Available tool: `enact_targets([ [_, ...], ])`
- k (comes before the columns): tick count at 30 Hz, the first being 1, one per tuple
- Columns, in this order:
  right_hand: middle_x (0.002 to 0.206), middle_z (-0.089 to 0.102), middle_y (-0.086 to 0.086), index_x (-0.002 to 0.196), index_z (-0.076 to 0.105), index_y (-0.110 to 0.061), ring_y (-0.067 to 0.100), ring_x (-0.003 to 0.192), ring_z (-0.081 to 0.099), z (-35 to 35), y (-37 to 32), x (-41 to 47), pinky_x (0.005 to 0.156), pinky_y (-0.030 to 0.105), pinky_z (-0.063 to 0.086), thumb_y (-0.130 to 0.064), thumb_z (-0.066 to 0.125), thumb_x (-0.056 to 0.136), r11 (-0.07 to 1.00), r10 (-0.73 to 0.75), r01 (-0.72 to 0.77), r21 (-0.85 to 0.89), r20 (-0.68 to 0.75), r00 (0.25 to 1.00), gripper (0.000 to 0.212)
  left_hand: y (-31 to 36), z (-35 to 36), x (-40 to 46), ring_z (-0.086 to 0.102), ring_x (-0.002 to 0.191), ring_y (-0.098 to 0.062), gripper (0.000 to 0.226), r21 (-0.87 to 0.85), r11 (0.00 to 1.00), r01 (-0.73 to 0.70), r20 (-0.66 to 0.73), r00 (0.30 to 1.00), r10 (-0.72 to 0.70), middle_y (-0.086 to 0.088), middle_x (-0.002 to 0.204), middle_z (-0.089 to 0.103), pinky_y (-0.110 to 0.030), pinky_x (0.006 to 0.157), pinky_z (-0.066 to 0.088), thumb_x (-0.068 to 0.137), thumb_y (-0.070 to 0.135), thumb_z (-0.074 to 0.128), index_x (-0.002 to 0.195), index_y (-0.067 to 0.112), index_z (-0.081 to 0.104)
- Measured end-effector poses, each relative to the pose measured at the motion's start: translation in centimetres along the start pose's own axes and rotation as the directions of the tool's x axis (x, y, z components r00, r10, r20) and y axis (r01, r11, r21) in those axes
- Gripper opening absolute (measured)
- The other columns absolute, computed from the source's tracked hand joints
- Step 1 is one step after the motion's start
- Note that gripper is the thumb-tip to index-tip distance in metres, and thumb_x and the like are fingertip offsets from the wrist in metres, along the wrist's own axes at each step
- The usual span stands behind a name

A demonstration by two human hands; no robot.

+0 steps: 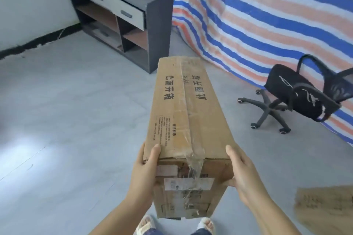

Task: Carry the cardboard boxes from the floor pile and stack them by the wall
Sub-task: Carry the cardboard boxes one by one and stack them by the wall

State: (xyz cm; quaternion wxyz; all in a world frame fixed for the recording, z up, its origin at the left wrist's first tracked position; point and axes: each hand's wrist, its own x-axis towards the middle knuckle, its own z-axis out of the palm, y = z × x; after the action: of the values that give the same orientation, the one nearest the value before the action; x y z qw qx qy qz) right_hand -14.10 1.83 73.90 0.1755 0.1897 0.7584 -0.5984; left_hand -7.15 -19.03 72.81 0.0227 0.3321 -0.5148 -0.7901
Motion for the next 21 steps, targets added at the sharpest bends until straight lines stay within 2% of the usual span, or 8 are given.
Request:
enact_targets([
  [3,0.079,0.058,-0.046,0.089,0.055,-0.054,-0.011,0.090,0.051,7.1,-2.1,1.1,0.096,0.056,0.048,-0.039,0.050,0.097,0.996,-0.030,0.039,-0.077,0.119,0.992,0.018,2.4,-5.6,1.1,0.071,0.076,-0.006,0.014,-0.078,0.997,-0.029,-0.121,0.993,0.019,0.016,0.087,0.073,-0.021,0.045,0.050,0.093,0.036,0.054,0.104,0.044,0.061],
  [5,0.091,0.060,-0.039,0.094,0.057,-0.053,-0.002,0.098,0.055,11.7,-3.4,1.9,0.086,0.052,0.054,-0.040,0.049,0.096,0.992,-0.044,0.068,-0.107,0.206,0.978,0.014,3.9,-8.9,1.8,0.071,0.077,-0.006,0.016,-0.126,0.990,-0.058,-0.195,0.980,0.032,0.016,0.090,0.073,-0.020,0.045,0.049,0.094,0.036,0.054,0.107,0.042,0.060],
  [7,0.110,0.064,-0.019,0.112,0.057,-0.047,0.017,0.109,0.059,16.1,-4.8,2.5,0.064,0.042,0.056,-0.043,0.048,0.096,0.988,-0.030,0.072,-0.137,0.286,0.958,0.018,5.3,-11.8,2.6,0.071,0.079,-0.009,0.018,-0.164,0.982,-0.095,-0.265,0.963,0.049,0.013,0.094,0.074,-0.020,0.044,0.048,0.094,0.036,0.054,0.110,0.042,0.061],
  [9,0.119,0.065,-0.006,0.125,0.055,-0.041,0.026,0.110,0.061,20.5,-6.2,3.3,0.057,0.038,0.054,-0.044,0.048,0.096,0.982,-0.032,0.096,-0.165,0.354,0.935,0.030,7.0,-14.6,3.6,0.072,0.078,-0.011,0.018,-0.186,0.972,-0.141,-0.338,0.939,0.071,0.010,0.094,0.074,-0.020,0.044,0.048,0.094,0.035,0.054,0.109,0.041,0.062],
  [13,0.112,0.069,-0.001,0.124,0.058,-0.037,0.028,0.100,0.066,29.7,-9.2,5.3,0.060,0.044,0.056,-0.041,0.048,0.097,0.974,-0.074,0.168,-0.155,0.481,0.873,0.029,10.7,-19.7,7.4,0.072,0.076,-0.011,0.017,-0.218,0.948,-0.232,-0.474,0.874,0.105,0.008,0.090,0.075,-0.023,0.047,0.052,0.093,0.031,0.055,0.108,0.034,0.062],
  [17,0.107,0.071,-0.002,0.122,0.059,-0.037,0.024,0.098,0.067,39.2,-13.2,8.4,0.058,0.038,0.054,-0.041,0.047,0.097,0.961,-0.117,0.240,-0.140,0.579,0.807,0.028,14.9,-24.4,12.8,0.072,0.076,-0.009,0.017,-0.220,0.928,-0.301,-0.569,0.812,0.129,0.010,0.089,0.075,-0.023,0.047,0.052,0.093,0.031,0.055,0.108,0.037,0.061],
  [21,0.113,0.069,-0.003,0.126,0.057,-0.036,0.024,0.107,0.063,48.4,-18.3,10.9,0.075,0.048,0.055,-0.043,0.046,0.097,0.945,-0.126,0.294,-0.142,0.673,0.729,0.032,20.5,-29.0,17.9,0.071,0.071,-0.009,0.018,-0.219,0.919,-0.327,-0.652,0.750,0.111,0.011,0.085,0.074,-0.025,0.043,0.050,0.093,0.034,0.055,0.110,0.037,0.060],
])
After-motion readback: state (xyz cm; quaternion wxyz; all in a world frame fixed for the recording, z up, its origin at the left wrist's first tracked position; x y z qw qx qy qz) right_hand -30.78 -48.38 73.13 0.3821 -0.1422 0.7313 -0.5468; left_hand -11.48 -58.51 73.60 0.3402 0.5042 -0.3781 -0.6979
